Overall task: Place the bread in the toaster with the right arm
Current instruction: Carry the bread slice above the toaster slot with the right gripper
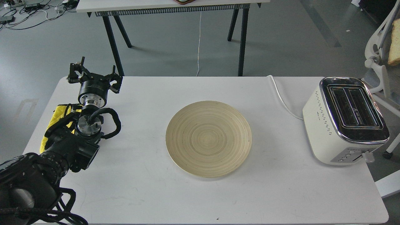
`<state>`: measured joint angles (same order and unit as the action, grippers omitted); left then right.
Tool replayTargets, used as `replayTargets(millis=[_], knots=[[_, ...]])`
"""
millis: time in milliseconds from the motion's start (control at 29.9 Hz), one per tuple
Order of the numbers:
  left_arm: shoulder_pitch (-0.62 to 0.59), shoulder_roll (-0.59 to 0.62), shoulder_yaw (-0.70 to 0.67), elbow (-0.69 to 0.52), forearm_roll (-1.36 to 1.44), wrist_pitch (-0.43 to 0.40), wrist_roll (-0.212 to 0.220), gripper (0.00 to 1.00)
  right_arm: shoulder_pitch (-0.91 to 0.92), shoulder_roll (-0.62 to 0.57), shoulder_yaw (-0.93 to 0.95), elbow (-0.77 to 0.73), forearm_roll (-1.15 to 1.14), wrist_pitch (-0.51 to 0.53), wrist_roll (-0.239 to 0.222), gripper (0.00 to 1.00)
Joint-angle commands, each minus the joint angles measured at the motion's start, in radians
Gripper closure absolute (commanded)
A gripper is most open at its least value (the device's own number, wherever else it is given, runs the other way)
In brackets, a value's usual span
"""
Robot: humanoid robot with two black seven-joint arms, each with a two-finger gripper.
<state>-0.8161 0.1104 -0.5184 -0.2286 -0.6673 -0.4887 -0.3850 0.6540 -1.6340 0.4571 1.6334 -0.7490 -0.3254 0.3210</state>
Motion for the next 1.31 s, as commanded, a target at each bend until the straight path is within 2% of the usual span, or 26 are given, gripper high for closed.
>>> replayTargets(millis=[0,167,335,669,1272], knots=[[0.0,0.0,0.0,0.0,0.0,0.0,0.0,0.0,-0.002,0.002,-0.024,-0.004,-0.038,0.0,-0.002,1.0],[0.0,0.0,0.0,0.0,0.0,0.0,0.0,0.0,-0.011,0.023,-0.093,-0.006,-0.073,-0.003,0.0,1.0],[0.0,0.0,0.0,0.0,0.0,0.0,0.0,0.0,-0.004,0.114,-0.169,-0.017,-0.104,-0.011,0.0,1.0],[0.0,0.0,0.0,0.0,0.0,0.0,0.0,0.0,-0.013,0.21,-0.212,-0.035,-0.112,-0.014,-0.007,1.0],[0.0,0.0,0.0,0.0,0.0,0.0,0.0,0.0,-0.011,0.214,-0.224,-0.069,-0.109,-0.012,-0.007,1.0]])
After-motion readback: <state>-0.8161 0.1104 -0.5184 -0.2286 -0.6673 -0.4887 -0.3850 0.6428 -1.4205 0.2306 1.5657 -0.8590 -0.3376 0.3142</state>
